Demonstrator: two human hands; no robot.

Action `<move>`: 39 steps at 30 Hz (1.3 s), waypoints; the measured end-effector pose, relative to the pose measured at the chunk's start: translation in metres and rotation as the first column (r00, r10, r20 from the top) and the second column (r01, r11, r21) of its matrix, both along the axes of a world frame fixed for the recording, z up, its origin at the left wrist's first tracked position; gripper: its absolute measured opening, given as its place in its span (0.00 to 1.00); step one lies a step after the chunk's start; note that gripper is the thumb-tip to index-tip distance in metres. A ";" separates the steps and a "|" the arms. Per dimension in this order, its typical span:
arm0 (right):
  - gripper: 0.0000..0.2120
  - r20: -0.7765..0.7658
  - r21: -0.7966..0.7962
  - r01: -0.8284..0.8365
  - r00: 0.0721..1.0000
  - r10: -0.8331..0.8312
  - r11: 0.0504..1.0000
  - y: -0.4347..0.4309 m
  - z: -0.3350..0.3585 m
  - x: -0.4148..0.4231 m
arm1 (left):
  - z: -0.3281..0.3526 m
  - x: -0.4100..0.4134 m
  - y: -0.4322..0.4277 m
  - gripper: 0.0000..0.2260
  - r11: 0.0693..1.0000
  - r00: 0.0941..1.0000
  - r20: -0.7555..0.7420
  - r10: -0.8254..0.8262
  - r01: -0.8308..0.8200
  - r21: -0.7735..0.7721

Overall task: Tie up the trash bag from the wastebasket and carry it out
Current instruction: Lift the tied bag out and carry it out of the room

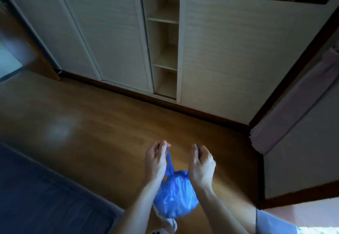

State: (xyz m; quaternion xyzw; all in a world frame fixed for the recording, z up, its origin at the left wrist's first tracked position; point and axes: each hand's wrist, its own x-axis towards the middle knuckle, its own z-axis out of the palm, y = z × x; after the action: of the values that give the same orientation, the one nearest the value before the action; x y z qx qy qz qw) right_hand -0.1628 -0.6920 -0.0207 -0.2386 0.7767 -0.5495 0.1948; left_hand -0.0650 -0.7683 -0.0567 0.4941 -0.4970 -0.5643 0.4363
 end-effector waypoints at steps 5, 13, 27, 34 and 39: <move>0.17 -0.043 0.035 -0.099 0.994 0.100 0.995 -0.108 0.001 0.009 | 0.007 0.007 -0.095 0.10 0.998 0.998 0.014 0.059 -0.059 -0.002; 0.14 -0.119 0.068 -0.216 0.968 0.222 0.974 -0.252 0.005 0.044 | 0.019 0.053 -0.225 0.11 0.968 0.980 0.051 0.195 -0.200 0.151; 0.14 -0.018 0.080 -0.605 0.794 0.608 0.792 -0.472 -0.004 0.123 | 0.026 0.153 -0.388 0.12 0.878 0.881 0.079 0.467 -0.472 0.075; 0.16 -0.008 0.035 -0.800 0.599 0.801 0.599 -0.608 -0.002 0.180 | 0.024 0.200 -0.504 0.12 0.767 0.766 0.128 0.630 -0.640 0.053; 0.16 -0.006 0.025 -0.869 0.495 0.869 0.495 -0.685 -0.001 0.220 | 0.032 0.233 -0.565 0.13 0.690 0.679 0.166 0.715 -0.724 -0.008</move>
State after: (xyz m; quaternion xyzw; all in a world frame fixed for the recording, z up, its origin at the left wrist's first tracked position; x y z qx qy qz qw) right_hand 0.0569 -1.3766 -0.0212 -0.5995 0.5584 -0.3679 0.4399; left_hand 0.1675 -1.3329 -0.0251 0.7046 -0.2787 -0.3213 0.5680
